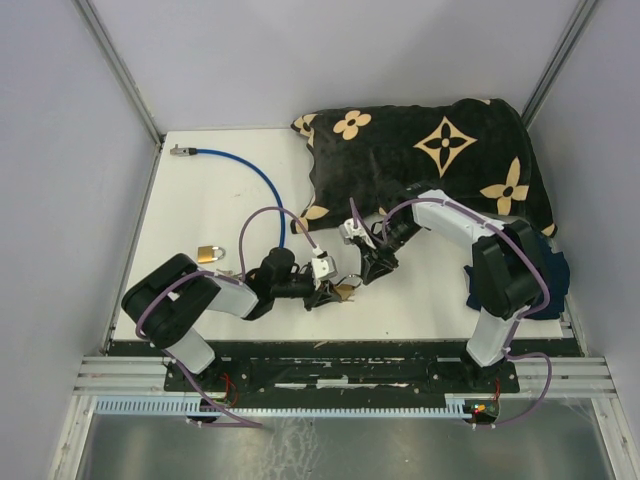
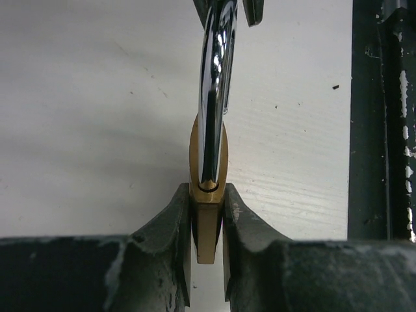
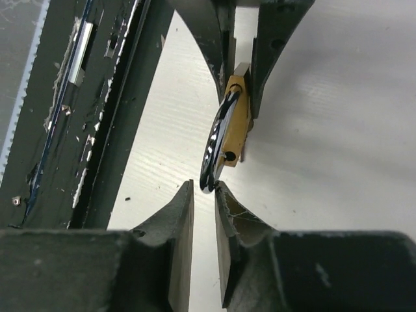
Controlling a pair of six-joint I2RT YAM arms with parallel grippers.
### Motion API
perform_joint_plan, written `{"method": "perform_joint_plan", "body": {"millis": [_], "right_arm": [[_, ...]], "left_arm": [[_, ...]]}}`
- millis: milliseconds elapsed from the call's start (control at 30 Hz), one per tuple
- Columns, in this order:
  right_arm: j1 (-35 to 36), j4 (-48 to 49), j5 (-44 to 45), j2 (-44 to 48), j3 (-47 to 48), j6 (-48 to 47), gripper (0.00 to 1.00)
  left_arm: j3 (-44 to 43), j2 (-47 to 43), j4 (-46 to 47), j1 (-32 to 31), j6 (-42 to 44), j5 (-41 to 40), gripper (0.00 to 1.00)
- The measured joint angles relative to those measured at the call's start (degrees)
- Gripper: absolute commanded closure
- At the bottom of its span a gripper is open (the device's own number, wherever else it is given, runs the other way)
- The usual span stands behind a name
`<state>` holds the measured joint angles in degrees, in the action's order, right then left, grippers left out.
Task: Lock with the key
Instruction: Lock the lock.
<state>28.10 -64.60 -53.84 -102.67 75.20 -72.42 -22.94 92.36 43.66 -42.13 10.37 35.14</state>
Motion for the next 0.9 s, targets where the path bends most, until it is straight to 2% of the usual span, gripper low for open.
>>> {"method": "perform_joint_plan", "body": {"millis": [233,367,433,767,833,900], "right_arm": [[-0.1,1.8,5.1,1.6,-0.7,5.2,0.6],[-0.2,3.8,6.0,4.5,-1.0,8.0,0.5],[-0.2,5.9,5.9,6.3,-1.3,9.8,0.48],[2.0,10.9,6.3,7.0,-3.9,13.2,0.54],[2.9,11.8,6.5,6.5,-4.3,13.9,0.59],[3.5,13.0,6.6,6.2,-4.8,14.7,0.68]], "left_arm": [[-0.9,0.0,-1.5,0.1,1.2,0.2,0.97],[-1.3,0.0,-2.4,0.1,1.3,0.4,0.97],[-1.6,0.0,-2.8,0.1,1.3,0.5,0.97],[-2.1,0.0,-3.9,0.3,1.3,1.0,0.97],[-2.3,0.0,-4.2,0.3,1.3,1.0,0.97],[-2.3,0.0,-4.3,0.3,1.3,1.0,0.97]]}}
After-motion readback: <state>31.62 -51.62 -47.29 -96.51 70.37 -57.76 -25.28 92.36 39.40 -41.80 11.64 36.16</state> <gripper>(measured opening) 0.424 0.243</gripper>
